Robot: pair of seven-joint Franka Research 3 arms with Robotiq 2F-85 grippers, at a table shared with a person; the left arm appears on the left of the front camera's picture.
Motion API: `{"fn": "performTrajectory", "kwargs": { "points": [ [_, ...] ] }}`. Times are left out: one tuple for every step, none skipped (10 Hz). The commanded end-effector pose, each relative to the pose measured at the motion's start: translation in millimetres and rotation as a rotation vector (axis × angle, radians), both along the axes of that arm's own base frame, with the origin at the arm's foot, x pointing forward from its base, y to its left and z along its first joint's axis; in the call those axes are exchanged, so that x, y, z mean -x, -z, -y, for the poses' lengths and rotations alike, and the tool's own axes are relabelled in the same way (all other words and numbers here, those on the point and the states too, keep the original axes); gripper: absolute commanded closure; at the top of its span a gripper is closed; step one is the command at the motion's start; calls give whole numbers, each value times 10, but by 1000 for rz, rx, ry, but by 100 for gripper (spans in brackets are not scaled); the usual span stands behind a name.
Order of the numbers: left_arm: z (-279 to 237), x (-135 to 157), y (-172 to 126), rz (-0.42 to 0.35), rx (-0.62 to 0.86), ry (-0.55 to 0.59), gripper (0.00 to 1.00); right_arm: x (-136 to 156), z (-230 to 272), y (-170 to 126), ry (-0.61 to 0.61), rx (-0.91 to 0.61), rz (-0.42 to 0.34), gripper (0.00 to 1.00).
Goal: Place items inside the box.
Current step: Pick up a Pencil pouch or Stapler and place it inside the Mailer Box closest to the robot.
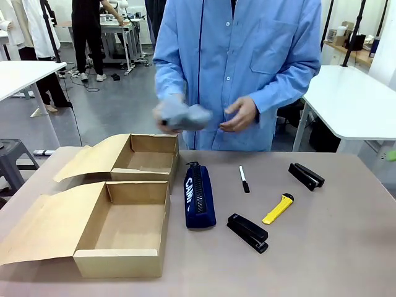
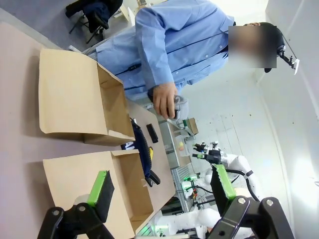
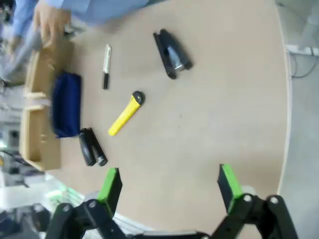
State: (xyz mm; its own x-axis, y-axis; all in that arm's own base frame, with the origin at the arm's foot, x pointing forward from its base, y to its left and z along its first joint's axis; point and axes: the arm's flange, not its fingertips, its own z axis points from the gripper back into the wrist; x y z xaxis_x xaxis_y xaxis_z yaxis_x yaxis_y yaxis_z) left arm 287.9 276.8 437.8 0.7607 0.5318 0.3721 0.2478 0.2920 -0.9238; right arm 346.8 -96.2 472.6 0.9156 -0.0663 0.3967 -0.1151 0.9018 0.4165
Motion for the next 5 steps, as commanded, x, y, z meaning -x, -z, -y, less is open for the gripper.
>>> {"fn": "performTrajectory", "kwargs": {
  "points": [
    [4,3,-15,36,7,-4,0,240,-618,682,-42,157,39,0],
    [4,3,-15,36,7,-4,0,264,-680,769,-72,167,37,0],
    [4,3,-15,36,7,-4,0,317,-645,804,-41,229,95,0],
    [4,3,-15,36,7,-4,0,414,-469,709,-9,210,151,0],
    [4,3,-15,36,7,-4,0,-419,-683,270,-91,201,16,0]
  ]
}}
